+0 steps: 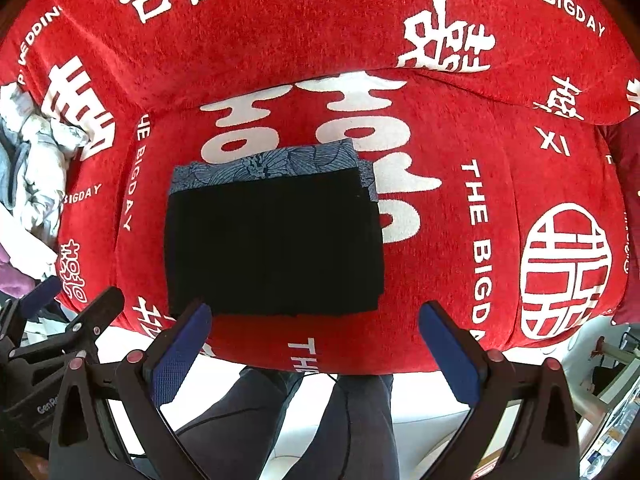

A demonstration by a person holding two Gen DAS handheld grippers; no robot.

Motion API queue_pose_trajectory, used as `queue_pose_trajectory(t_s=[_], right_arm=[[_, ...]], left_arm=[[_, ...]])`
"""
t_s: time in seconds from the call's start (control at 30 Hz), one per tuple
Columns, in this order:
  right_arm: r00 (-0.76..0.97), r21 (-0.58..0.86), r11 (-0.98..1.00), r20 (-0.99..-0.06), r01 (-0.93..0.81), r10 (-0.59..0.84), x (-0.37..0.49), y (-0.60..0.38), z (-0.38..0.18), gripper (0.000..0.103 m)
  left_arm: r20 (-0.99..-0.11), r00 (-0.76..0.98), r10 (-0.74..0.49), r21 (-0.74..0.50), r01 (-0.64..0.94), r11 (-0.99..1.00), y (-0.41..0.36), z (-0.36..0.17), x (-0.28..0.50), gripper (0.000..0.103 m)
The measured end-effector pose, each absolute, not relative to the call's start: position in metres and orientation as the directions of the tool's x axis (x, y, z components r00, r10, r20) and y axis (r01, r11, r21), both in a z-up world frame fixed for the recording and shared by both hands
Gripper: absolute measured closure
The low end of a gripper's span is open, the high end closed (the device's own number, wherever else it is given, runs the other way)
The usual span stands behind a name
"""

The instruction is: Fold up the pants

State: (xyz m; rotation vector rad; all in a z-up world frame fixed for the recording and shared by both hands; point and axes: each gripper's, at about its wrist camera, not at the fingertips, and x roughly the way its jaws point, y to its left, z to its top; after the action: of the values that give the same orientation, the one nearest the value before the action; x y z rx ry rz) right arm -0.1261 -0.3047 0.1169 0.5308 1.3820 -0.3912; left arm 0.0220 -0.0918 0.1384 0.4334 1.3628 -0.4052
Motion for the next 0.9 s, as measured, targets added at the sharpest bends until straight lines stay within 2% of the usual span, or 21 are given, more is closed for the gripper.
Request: queue_pose_trajectory(t_s=[0.9], right_arm=[[0.135,0.044,0.854,-0.990,0.519,-0.031,-0.1177,-0.2964,0.1208,0.000]], left_arm=[[-0.987,0.160,-0.009,0.079,0.538,0.839,-0.0944,0.1395,0.0209,0.001]])
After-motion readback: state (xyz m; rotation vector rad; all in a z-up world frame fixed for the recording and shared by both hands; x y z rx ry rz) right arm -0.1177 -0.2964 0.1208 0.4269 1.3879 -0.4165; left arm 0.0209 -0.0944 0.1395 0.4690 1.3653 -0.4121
